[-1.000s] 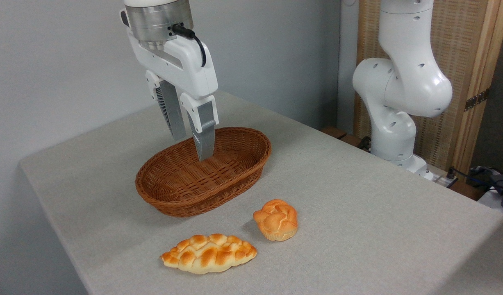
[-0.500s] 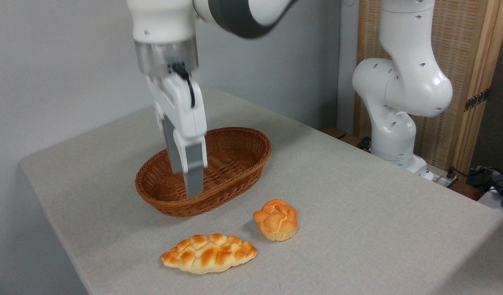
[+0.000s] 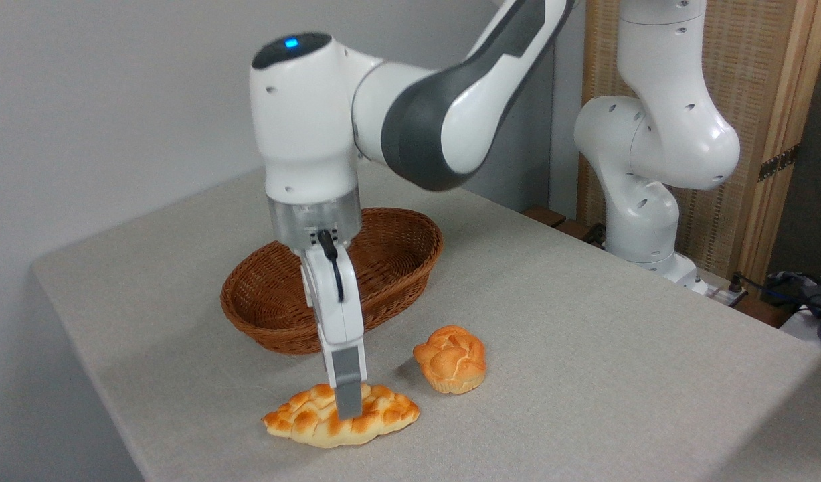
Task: Put bread into the basket
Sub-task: 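Lower the gripper onto the middle of the braided bread roll, then close the gripper fingers around the braided bread roll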
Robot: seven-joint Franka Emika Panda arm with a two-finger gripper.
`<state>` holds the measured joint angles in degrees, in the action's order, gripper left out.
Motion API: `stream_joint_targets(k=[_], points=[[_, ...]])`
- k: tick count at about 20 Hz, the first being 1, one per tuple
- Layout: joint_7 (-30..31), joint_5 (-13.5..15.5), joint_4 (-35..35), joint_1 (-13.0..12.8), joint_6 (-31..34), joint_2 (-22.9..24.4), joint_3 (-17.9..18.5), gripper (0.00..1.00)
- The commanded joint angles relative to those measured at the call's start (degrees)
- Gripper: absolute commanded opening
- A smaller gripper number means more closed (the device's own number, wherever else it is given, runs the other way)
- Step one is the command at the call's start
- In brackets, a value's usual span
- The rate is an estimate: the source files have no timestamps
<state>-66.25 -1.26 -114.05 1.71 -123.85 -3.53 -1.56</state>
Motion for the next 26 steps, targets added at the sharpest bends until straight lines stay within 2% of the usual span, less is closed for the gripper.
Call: stream_joint_targets(k=[1, 5, 9, 11, 13, 14, 26], points=[[-2.7, -0.4, -2.1, 0.0, -2.3, 0.0, 0.2, 1.00], [-4.8, -0.5, -2.2, 0.0, -2.4, -0.9, 0.2, 1.00], [-5.0, -0.5, -4.5, 0.0, -8.8, -1.8, 0.2, 1.00], [-5.1, -0.5, -4.7, 0.0, -10.4, -2.1, 0.2, 0.80], [-5.0, -0.4, -4.7, 0.0, -10.3, -2.0, 0.2, 0.44], [-4.9, -0.4, -4.7, 0.0, -10.3, -2.0, 0.2, 0.42], [-4.7, 0.2, -4.5, 0.0, -9.8, -1.6, 0.2, 0.42]])
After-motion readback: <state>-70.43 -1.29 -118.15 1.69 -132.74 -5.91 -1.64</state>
